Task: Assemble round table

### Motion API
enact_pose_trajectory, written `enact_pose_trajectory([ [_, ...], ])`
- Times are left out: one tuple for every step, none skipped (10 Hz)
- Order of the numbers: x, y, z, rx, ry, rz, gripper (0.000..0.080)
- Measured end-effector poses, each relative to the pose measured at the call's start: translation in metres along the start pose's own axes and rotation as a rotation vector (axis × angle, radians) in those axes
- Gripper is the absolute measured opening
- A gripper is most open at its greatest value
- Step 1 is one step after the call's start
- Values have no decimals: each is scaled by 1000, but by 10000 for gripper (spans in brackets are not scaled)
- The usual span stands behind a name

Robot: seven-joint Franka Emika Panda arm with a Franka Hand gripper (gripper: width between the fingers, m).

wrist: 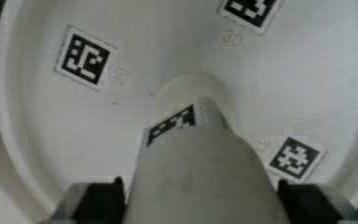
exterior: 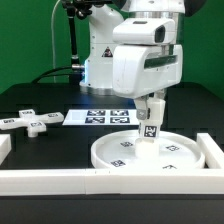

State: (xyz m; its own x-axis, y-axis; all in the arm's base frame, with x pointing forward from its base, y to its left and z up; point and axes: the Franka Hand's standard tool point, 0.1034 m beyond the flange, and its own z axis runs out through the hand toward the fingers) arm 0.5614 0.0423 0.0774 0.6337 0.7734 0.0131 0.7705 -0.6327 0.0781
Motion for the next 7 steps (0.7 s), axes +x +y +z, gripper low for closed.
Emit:
enact_pose_trajectory([
  [0, 0, 0, 0, 0, 77, 415],
  [0, 0, 0, 1, 1, 142, 415],
  [-3, 2, 1, 16, 24, 283, 415],
  [-4, 1, 2, 19, 51, 413, 415],
  [-3, 0, 2, 22, 69, 535, 415],
  [-3, 0, 3, 26, 80, 636, 415],
  [-1, 1, 3, 27, 86, 709, 415],
])
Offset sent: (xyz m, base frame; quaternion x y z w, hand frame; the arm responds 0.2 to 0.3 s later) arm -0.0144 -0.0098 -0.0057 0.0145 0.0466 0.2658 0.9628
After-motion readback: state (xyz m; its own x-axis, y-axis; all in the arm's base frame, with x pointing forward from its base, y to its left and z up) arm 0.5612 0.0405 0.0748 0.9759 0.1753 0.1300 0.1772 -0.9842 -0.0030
